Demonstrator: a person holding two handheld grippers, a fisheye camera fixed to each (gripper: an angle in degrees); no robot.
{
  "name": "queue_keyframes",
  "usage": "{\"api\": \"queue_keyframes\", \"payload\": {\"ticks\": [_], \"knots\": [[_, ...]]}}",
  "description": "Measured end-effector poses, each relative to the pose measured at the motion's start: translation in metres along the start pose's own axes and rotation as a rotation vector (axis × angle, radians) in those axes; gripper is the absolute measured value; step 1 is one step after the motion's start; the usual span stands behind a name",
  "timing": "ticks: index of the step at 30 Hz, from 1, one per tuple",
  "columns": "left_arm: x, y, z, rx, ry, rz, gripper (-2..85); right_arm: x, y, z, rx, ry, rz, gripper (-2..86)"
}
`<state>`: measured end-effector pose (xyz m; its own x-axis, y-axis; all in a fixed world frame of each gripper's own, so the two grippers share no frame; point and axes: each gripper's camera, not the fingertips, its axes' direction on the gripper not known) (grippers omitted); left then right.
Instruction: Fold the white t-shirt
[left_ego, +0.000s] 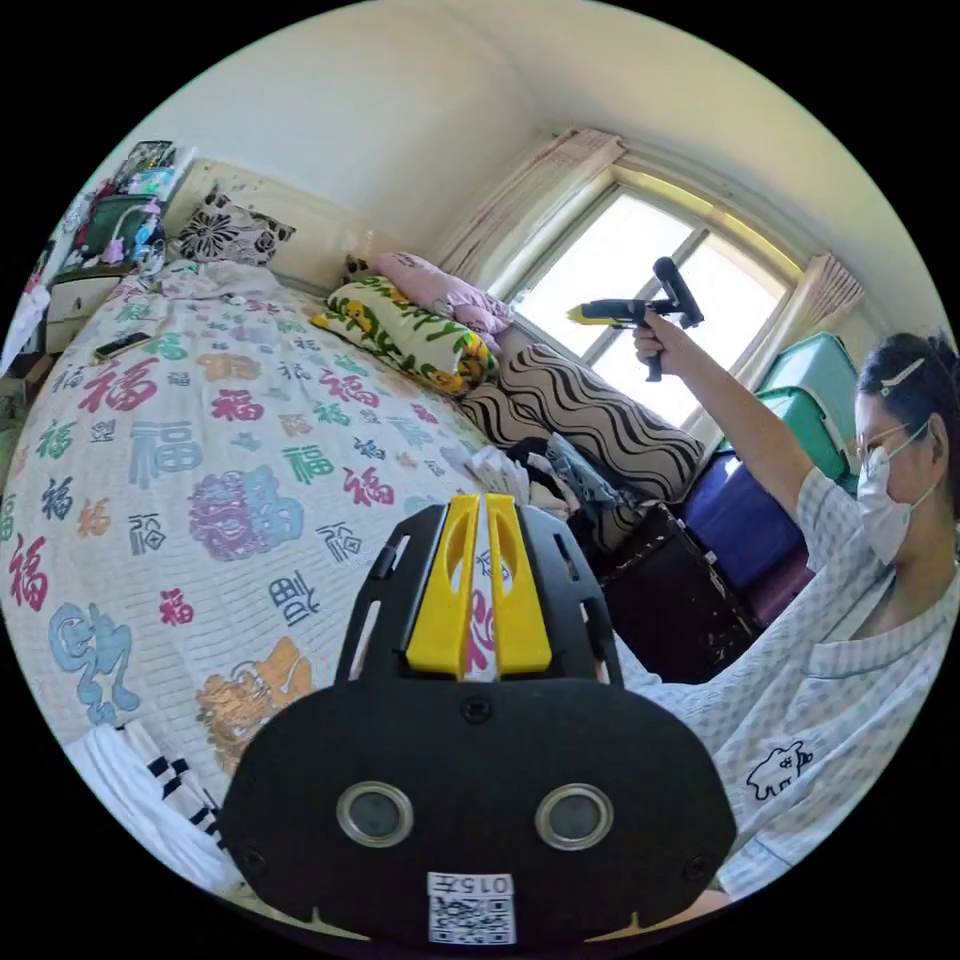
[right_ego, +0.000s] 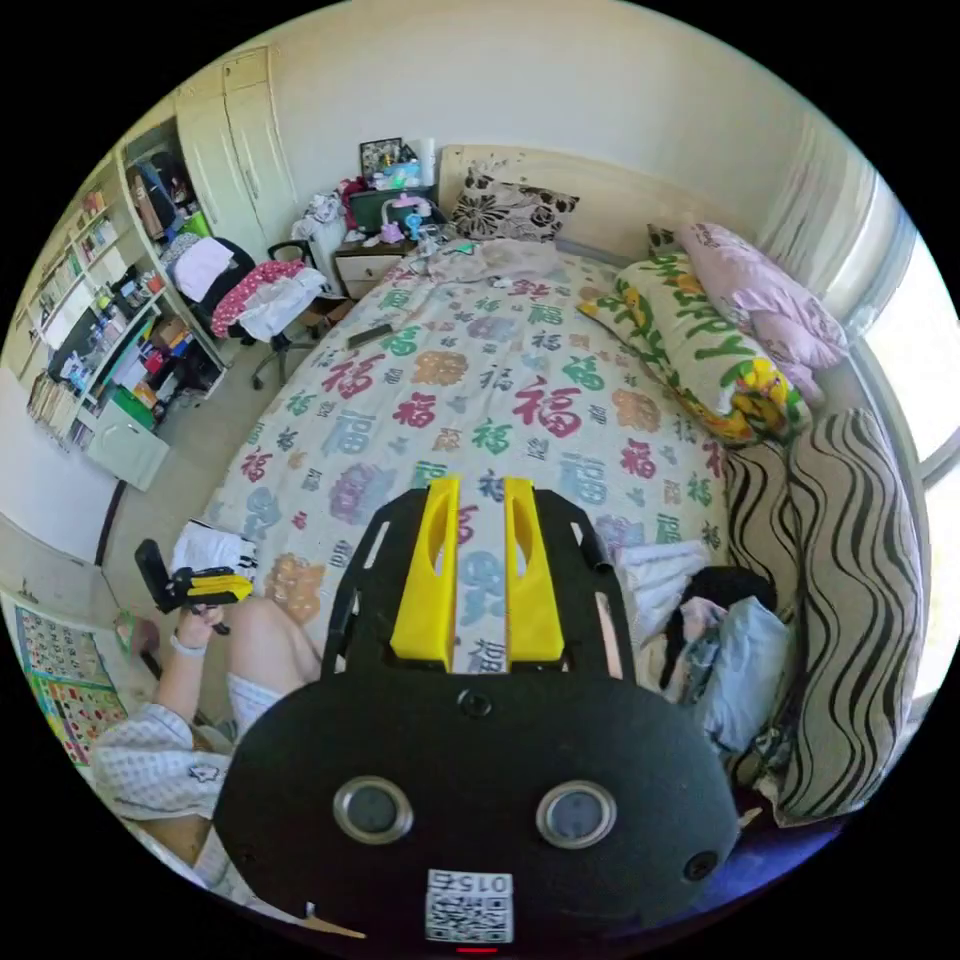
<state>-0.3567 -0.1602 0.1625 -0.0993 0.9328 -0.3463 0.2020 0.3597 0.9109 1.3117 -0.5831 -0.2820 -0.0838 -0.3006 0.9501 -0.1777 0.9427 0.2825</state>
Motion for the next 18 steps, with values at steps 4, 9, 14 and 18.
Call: {"api": "queue_keyframes", "payload": {"ticks": [4,9,14,18], "knots": [[0.018,0.001,0.12,-0.15,0.025,-0.007,1.3,0.136,0.074,-0.007,-0.079,0.186,0.155,7.9],[0.026,0.012,0.259,-0.351,-0.061,-0.051,4.9,0.268,0.17,0.0,-0.171,0.231,0.417,9.9],[0.041,0.007,0.403,-0.485,0.04,-0.082,5.3,0.336,0.219,0.013,-0.2,0.187,0.514,13.7],[0.064,-0.006,0.489,-0.546,0.102,-0.029,5.3,0.348,0.218,0.015,-0.189,0.18,0.455,13.7]]}}
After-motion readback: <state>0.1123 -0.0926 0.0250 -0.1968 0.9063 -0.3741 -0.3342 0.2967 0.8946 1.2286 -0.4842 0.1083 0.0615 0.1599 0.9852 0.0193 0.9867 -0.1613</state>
